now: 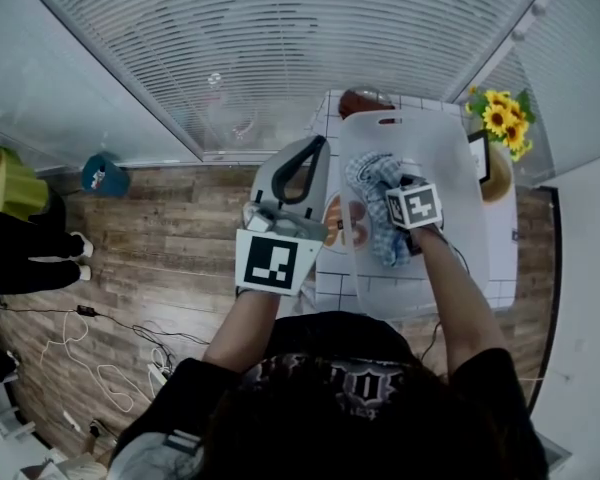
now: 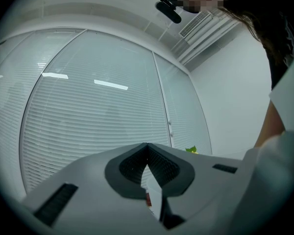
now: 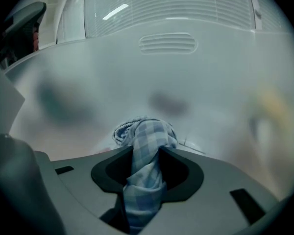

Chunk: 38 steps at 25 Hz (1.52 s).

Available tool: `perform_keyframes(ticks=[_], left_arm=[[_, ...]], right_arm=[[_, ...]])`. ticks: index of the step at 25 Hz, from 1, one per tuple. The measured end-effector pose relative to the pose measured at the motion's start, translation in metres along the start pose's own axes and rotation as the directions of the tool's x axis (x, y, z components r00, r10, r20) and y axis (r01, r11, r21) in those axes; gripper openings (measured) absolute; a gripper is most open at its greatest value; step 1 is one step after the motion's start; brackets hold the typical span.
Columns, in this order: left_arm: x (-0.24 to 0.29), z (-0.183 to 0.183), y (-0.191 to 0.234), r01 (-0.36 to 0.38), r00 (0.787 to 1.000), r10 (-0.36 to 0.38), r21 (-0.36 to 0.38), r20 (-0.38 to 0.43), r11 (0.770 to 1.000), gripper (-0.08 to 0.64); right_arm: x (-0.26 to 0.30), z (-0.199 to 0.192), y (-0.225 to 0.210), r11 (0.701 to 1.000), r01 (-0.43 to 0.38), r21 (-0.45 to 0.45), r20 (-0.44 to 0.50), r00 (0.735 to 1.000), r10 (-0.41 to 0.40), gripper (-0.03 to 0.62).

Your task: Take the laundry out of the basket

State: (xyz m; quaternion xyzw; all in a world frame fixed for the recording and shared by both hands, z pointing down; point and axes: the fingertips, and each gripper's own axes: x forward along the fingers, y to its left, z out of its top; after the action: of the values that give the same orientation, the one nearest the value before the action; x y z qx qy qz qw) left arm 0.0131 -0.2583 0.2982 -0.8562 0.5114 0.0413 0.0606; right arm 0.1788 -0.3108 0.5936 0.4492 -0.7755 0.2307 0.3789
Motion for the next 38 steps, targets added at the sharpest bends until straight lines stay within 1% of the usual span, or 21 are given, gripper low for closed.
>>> perform_keyframes(ticks=[6,9,14,17,20,23,29,34,38], left_arm=[[-0.007,0.003,0.000,-0.002,1.000,0.002,0.002,0.006,1.000,0.001],[-0.011,0.004,-0.002,-0.001,1.000,0.001,-0.001,0.007,1.000,0.000],[-0.014,0.007,-0.002,0.005,1.000,-0.005,0.003,0.013,1.000,0.000],[-0.017,0.009,-0.003,0.021,1.000,-0.021,-0.003,0.018,1.000,0.001],[-0.020,0.010,-0.004,0.029,0.999,-0.029,-0.002,0.017,1.000,0.000],[-0.020,0.009,-0.004,0.024,1.000,-0.024,-0.004,0.016,1.000,0.000],[-0.016,0.006,-0.007,0.030,1.000,-0.029,-0.038,0.011,0.999,0.001],[-0.017,0.007,-0.005,0.021,1.000,-0.021,-0.024,0.008,0.999,0.000],[-0.020,0.007,-0.003,0.018,1.000,-0.018,-0.019,0.002,1.000,0.000]], right_arm=[[-0.008,0.003,0.007,0.999,0.001,-0.032,0.021,1.000,0.000,0.150],[-0.017,0.014,0.011,0.998,0.011,-0.059,0.050,0.999,-0.008,0.147],[-0.032,0.035,0.024,0.995,0.003,-0.101,0.090,0.996,0.006,0.147],[-0.046,0.043,0.037,0.994,-0.027,-0.101,0.130,0.991,0.041,0.147],[-0.064,0.052,0.040,0.997,-0.021,-0.080,0.175,0.984,0.035,0.147],[-0.081,0.062,0.037,0.999,-0.019,-0.048,0.230,0.973,0.029,0.147],[-0.105,0.084,0.035,0.999,-0.015,-0.036,0.319,0.947,0.026,0.147],[-0.122,0.100,0.037,0.999,0.003,-0.034,0.385,0.923,0.011,0.147],[-0.141,0.112,0.042,0.999,0.032,-0.043,0.444,0.896,-0.009,0.147]])
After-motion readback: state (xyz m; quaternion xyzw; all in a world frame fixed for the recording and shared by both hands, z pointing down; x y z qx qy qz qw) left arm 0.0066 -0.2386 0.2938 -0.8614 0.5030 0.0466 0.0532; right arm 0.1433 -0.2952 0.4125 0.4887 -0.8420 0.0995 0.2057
